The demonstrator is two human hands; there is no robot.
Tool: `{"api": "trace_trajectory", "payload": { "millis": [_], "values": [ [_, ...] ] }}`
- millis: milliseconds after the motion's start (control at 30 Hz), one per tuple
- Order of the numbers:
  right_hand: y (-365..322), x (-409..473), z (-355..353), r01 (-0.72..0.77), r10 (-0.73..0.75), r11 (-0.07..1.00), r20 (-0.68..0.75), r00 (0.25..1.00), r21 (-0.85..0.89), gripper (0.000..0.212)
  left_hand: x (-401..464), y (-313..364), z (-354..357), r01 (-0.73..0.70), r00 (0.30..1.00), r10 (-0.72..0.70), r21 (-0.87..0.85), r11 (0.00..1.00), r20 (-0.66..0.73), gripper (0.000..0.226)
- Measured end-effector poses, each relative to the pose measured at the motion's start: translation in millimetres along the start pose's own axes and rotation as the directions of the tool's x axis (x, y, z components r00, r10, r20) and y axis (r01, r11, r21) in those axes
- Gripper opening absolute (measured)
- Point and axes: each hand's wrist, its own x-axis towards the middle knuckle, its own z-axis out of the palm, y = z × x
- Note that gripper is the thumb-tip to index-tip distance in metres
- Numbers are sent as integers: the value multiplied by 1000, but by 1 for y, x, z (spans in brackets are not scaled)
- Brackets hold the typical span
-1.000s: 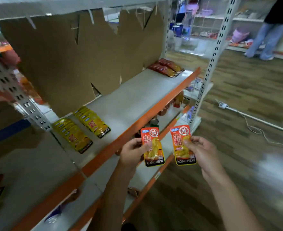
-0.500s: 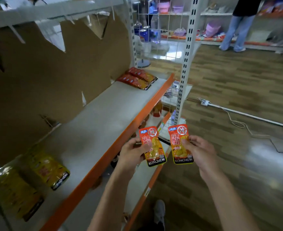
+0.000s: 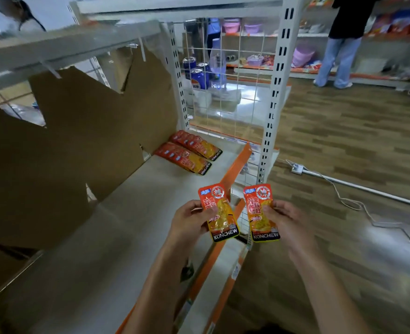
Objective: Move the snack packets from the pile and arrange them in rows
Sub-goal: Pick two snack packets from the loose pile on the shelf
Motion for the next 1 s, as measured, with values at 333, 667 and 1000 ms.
{"api": "trace_trajectory", "payload": {
  "millis": [333, 667, 1000],
  "values": [
    [-48, 100, 44, 87, -60, 990, 229, 972, -111, 14, 76, 18, 4, -38, 987, 36, -11, 999, -158, 30],
    [-86, 198, 92, 183, -34, 951, 504, 863, -248, 14, 125, 25, 25, -105, 886, 9, -182, 978, -463, 11],
    [-91, 257, 132, 207, 61, 919, 639, 767, -337, 28, 148, 21, 40, -111, 683, -17, -127, 986, -730, 14]
  ]
}}
